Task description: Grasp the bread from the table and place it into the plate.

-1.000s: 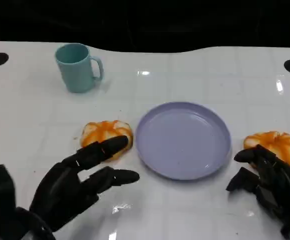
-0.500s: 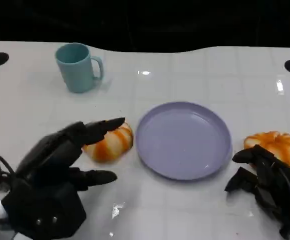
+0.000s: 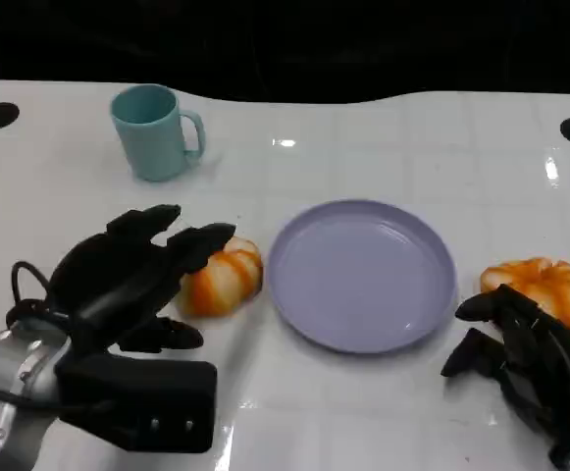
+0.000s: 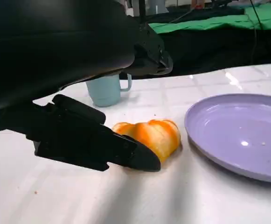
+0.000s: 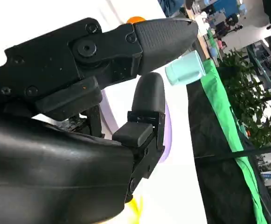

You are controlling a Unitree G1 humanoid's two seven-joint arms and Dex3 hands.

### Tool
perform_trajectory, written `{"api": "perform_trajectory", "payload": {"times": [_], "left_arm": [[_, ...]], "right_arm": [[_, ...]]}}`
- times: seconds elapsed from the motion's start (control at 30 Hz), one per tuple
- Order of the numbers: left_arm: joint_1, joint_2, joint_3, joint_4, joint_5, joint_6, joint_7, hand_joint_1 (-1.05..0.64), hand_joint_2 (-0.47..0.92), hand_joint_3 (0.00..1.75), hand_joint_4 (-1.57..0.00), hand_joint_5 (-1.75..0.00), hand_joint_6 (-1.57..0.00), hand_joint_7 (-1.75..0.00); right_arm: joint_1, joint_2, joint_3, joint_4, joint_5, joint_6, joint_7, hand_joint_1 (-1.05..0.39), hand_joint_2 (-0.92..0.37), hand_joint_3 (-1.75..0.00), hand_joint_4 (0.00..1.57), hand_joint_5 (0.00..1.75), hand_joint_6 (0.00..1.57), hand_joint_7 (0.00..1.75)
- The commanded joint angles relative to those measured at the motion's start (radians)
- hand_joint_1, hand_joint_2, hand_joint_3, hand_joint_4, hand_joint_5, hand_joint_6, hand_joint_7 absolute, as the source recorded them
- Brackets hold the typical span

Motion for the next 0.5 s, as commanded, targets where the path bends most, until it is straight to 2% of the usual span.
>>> {"api": "perform_trajectory", "payload": {"times": [0.03, 0.2, 0.27, 0.37, 0.5], "left_arm": [[-0.041, 0.016, -0.031, 0.044, 0.012, 0.037, 0.000, -0.51, 0.86, 0.00, -0.01, 0.00, -0.15, 0.00], [-0.092, 0.009, -0.071, 0.123, 0.025, 0.051, 0.023, -0.52, 0.85, 0.00, -0.03, -0.02, -0.16, 0.00], [-0.160, -0.025, -0.106, 0.243, 0.040, 0.063, 0.057, -0.53, 0.85, 0.00, -0.05, -0.03, -0.15, 0.00], [-0.200, -0.037, -0.132, 0.313, 0.039, 0.066, 0.087, -0.53, 0.85, 0.00, -0.06, -0.03, -0.15, 0.00], [-0.333, -0.106, -0.189, 0.548, 0.028, 0.086, 0.082, -0.54, 0.86, 0.00, -0.04, -0.02, -0.13, 0.00]], "right_arm": [[0.010, -0.016, -0.003, 0.007, -0.005, -0.005, -0.004, -0.52, -0.92, -0.28, 0.67, 1.54, 0.60, 1.25], [0.006, -0.014, -0.008, 0.006, 0.007, 0.016, -0.001, -0.53, -0.92, -0.25, 0.67, 1.54, 0.61, 1.26], [0.008, -0.018, -0.006, 0.003, 0.004, 0.019, -0.003, -0.54, -0.92, -0.24, 0.67, 1.54, 0.61, 1.25], [0.010, -0.019, -0.005, 0.000, 0.001, 0.020, -0.004, -0.54, -0.92, -0.24, 0.67, 1.54, 0.61, 1.25], [0.012, -0.014, -0.008, -0.012, 0.007, 0.039, -0.015, -0.53, -0.92, -0.22, 0.67, 1.55, 0.61, 1.24]]}}
